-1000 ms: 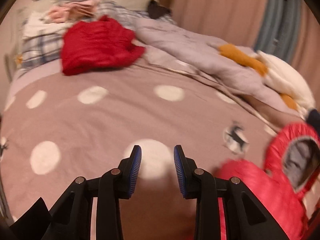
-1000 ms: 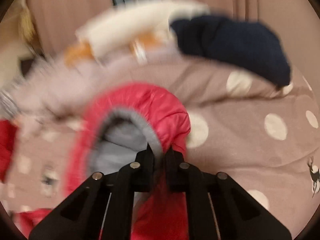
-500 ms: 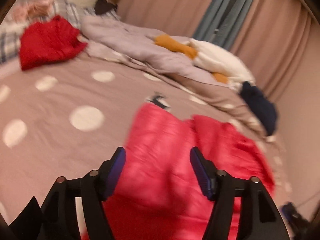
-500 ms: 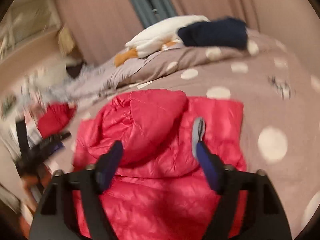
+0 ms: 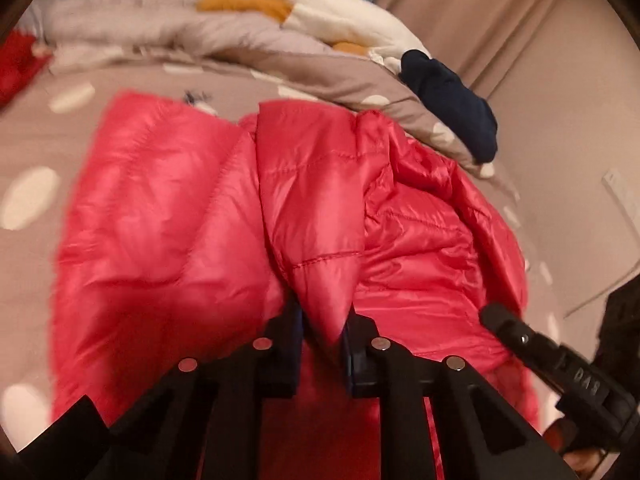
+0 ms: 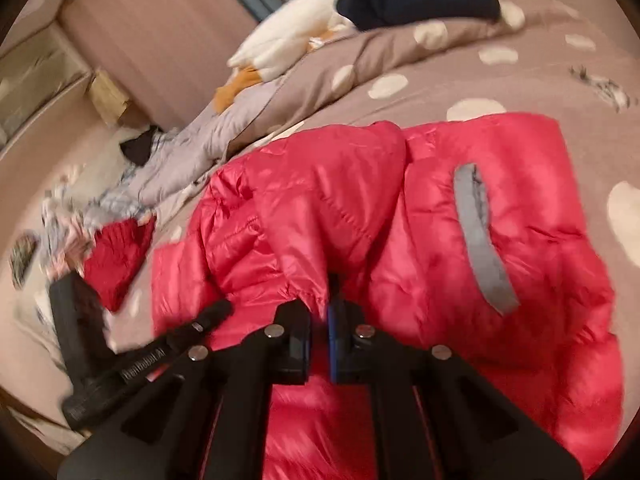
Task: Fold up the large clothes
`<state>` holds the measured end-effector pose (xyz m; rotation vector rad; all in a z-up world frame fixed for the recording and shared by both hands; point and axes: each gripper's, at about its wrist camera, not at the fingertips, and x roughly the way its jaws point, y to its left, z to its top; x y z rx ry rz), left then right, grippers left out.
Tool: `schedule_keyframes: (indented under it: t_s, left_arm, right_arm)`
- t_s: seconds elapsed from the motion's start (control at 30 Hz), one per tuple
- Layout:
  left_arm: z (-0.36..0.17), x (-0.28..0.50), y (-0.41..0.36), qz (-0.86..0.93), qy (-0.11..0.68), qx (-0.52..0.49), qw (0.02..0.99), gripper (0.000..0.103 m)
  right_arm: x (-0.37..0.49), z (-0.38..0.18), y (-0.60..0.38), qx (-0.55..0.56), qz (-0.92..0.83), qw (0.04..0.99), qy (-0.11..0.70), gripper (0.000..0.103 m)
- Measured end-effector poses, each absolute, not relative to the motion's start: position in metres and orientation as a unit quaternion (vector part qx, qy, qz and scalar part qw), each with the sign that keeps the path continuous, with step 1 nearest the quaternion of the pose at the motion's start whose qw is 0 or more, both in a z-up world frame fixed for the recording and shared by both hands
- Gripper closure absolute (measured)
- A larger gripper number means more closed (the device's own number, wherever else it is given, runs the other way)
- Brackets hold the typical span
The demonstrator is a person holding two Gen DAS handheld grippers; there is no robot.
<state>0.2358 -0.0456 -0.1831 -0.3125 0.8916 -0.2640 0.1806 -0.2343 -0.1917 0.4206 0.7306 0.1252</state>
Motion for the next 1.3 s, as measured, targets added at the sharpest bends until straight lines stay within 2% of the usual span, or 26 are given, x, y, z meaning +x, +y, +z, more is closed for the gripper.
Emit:
schedule_keyframes:
  t_s: [0.23,0.27,0.3,0.33,0.37,0.4,0.43,0.47,0.6,0.9,1.3]
  left_arm:
    - [-0.181,0.177,-0.066,-0.056,0.401,-0.027,0.914,0.087]
    - [-0.183,0.172,-0.065,-0.046,0.394,-0.015,0.918,0.087]
    - [-0.183,0.164,-0.064,-0.037,0.382,-0.004,0.924,0.083]
    - [-0.184,0.157,-0.064,-0.02,0.365,0.012,0.931,0.072]
    - [-0.188,0.159,-0.065,-0.002,0.359,0.02,0.933,0.062]
    - [-0.19,0.159,-0.063,0.028,0.357,0.023,0.933,0.038]
    - [-0.191,0.162,-0.059,0.043,0.356,0.016,0.933,0.026]
    - [-0.193,0.169,-0.052,0.045,0.36,-0.001,0.932,0.023]
    - [-0.213,0.187,-0.032,0.017,0.395,-0.078,0.915,0.021]
    - [-0.219,0.19,-0.043,0.016,0.396,-0.058,0.916,0.023]
    - [-0.223,0.213,-0.05,0.009,0.405,-0.053,0.913,0.023]
  right_arm:
    - [0.117,-0.191,-0.194,0.086,0.03,0.936,0.339,0.092]
    - [0.112,-0.19,-0.19,0.078,0.023,0.939,0.335,0.088]
    - [0.104,-0.19,-0.184,0.069,0.007,0.942,0.327,0.08]
    - [0.104,-0.192,-0.182,0.063,-0.005,0.945,0.321,0.071]
    - [0.102,-0.195,-0.18,0.054,-0.027,0.947,0.315,0.051]
    - [0.1,-0.201,-0.177,0.051,-0.06,0.945,0.316,0.036]
    - [0.105,-0.207,-0.181,0.061,-0.07,0.944,0.317,0.036]
    - [0.103,-0.212,-0.188,0.07,-0.067,0.943,0.317,0.036]
    - [0.109,-0.226,-0.182,0.102,-0.066,0.937,0.328,0.032]
    - [0.128,-0.237,-0.156,0.079,-0.091,0.929,0.349,0.027]
    - [0.15,-0.24,-0.146,0.082,-0.108,0.922,0.362,0.025]
